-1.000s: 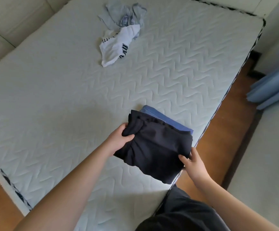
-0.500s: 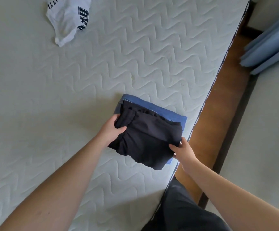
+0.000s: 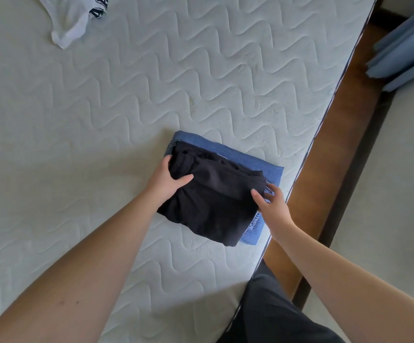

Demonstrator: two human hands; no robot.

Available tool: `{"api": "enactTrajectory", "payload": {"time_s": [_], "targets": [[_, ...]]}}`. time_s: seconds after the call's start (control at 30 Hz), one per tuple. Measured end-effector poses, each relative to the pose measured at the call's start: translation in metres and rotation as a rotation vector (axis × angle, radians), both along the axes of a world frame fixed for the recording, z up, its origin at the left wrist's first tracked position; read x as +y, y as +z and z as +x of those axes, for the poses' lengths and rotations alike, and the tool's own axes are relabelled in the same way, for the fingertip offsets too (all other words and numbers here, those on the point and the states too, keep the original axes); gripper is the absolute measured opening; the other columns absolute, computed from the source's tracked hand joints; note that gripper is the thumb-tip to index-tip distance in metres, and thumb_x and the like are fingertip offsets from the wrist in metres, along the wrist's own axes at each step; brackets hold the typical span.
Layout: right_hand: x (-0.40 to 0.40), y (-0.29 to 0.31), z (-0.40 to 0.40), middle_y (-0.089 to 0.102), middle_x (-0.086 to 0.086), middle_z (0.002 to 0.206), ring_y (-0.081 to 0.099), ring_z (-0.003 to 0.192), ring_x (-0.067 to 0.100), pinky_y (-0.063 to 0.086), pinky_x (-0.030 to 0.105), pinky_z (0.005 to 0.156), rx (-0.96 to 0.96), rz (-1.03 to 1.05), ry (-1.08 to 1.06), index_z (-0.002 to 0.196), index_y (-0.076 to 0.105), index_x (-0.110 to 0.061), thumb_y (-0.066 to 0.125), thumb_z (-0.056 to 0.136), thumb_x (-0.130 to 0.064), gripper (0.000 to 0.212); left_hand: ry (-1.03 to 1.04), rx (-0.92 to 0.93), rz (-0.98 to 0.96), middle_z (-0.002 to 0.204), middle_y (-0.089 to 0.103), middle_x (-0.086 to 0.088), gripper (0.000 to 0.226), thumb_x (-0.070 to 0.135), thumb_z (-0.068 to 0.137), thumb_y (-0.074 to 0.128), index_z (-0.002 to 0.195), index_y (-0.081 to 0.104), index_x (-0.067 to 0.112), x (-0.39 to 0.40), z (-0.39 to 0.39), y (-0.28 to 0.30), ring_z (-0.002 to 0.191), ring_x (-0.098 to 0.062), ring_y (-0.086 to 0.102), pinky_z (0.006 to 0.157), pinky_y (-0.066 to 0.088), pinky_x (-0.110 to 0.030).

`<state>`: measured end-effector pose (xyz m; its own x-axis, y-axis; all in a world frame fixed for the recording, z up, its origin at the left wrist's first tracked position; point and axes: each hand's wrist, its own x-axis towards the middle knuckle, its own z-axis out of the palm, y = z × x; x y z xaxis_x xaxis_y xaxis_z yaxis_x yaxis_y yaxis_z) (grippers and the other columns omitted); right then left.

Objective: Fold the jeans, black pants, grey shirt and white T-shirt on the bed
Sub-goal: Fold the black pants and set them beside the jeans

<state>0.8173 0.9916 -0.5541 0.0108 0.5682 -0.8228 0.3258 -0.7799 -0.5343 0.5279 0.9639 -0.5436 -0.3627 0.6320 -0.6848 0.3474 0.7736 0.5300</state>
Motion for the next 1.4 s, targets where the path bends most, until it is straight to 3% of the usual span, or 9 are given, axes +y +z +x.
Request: {"api": "enactTrajectory", "payload": {"time_s": [0.13, 0.33, 0.43, 0.53, 0.67, 0.77, 0.97, 1.23, 1.4], "targets": [[0.008, -0.011, -0.007, 0.063, -0.004, 0.116, 0.063, 0.102, 0.018, 0.057, 0.038, 0.084, -0.13, 0.074, 0.1, 0.125, 0.052, -0.022, 0.066, 0.089, -0.043, 0.044, 0.002, 0.159, 0.039, 0.128, 0.061, -0.003, 0.05, 0.03, 0.09, 0.067, 0.135, 0.05, 0.015, 0.015, 0.004, -0.009, 0.117, -0.026, 0.057, 0.09, 0.039, -0.028], [-0.001, -0.015, -0.008, 0.06, -0.012, 0.103, 0.061, 0.092, 0.01, 0.051, 0.029, 0.073, -0.296, 0.268, 0.15, 0.113, 0.047, -0.032, 0.064, 0.089, -0.042, 0.032, -0.065, 0.267, 0.141, 0.127, 0.06, -0.006, 0.042, 0.023, 0.093, 0.061, 0.133, 0.049, 0.016, 0.02, 0.0, -0.01, 0.116, -0.026, 0.056, 0.095, 0.044, -0.036], [-0.009, -0.012, -0.015, 0.053, -0.002, 0.13, 0.052, 0.118, 0.018, 0.041, 0.041, 0.106, -0.472, 0.527, 0.223, 0.134, 0.043, -0.023, 0.06, 0.093, -0.029, 0.044, -0.369, 0.639, 0.404, 0.125, 0.056, -0.013, 0.043, 0.014, 0.091, 0.055, 0.134, 0.05, 0.01, 0.013, 0.009, -0.006, 0.116, -0.032, 0.052, 0.1, 0.042, -0.044], [-0.017, -0.007, -0.032, 0.047, 0.007, 0.143, 0.039, 0.136, 0.023, 0.026, 0.042, 0.116, -0.527, 0.905, 0.498, 0.144, 0.04, -0.01, 0.055, 0.092, -0.014, 0.054, -0.862, 0.729, 0.846, 0.131, 0.057, -0.014, 0.045, 0.003, 0.089, 0.048, 0.133, 0.055, 0.006, -0.005, 0.019, -0.014, 0.125, -0.031, 0.051, 0.109, 0.038, -0.046], [-0.027, -0.016, -0.063, 0.031, 0.01, 0.157, 0.024, 0.147, 0.025, 0.019, 0.045, 0.12, -0.549, 1.02, 0.852, 0.151, 0.031, -0.006, 0.052, 0.095, -0.017, 0.061, -1.341, 0.844, 0.752, 0.16, 0.024, -0.011, 0.056, 0.027, 0.102, 0.034, 0.153, 0.024, 0.007, -0.029, 0.012, -0.038, 0.148, -0.025, 0.022, 0.119, 0.025, -0.043], [-0.024, -0.033, -0.077, 0.017, 0.008, 0.162, 0.014, 0.15, 0.023, 0.01, 0.043, 0.122, -0.591, 0.931, 1.063, 0.154, 0.021, -0.008, 0.047, 0.099, -0.037, 0.068, -1.269, 0.875, 0.585, 0.164, 0.006, -0.007, 0.065, 0.046, 0.104, 0.025, 0.156, 0.009, 0.01, -0.018, 0.001, -0.053, 0.151, -0.02, 0.009, 0.121, 0.02, -0.042], [0.0, -0.072, -0.064, 0.005, 0.009, 0.163, 0.006, 0.151, 0.023, -0.001, 0.037, 0.122, -0.719, 0.792, 1.153, 0.156, 0.007, -0.01, 0.033, 0.093, -0.066, 0.088, -1.23, 0.8, 0.535, 0.164, 0.007, -0.004, 0.068, 0.053, 0.102, 0.024, 0.157, 0.008, 0.016, -0.003, -0.006, -0.089, 0.151, -0.018, 0.009, 0.121, 0.018, -0.042], [-0.002, -0.058, -0.013, 0.002, 0.01, 0.163, 0.002, 0.151, 0.022, 0.006, 0.04, 0.123, -0.796, 0.642, 1.078, 0.155, 0.0, -0.007, 0.03, 0.088, -0.077, 0.101, -1.292, 0.688, 0.48, 0.164, 0.008, -0.001, 0.069, 0.053, 0.1, 0.027, 0.157, 0.012, 0.018, 0.005, -0.016, -0.077, 0.151, -0.016, 0.009, 0.123, 0.009, -0.04], [-0.025, -0.031, -0.022, 0.003, 0.011, 0.163, 0.002, 0.151, 0.022, 0.002, 0.039, 0.123, -0.776, 0.758, 1.027, 0.155, 0.003, -0.006, 0.031, 0.097, -0.063, 0.086, -0.969, 0.752, 0.56, 0.164, 0.011, -0.005, 0.061, 0.036, 0.103, 0.031, 0.156, 0.014, 0.01, -0.052, -0.007, -0.056, 0.15, -0.02, 0.013, 0.122, 0.014, -0.04]]}}
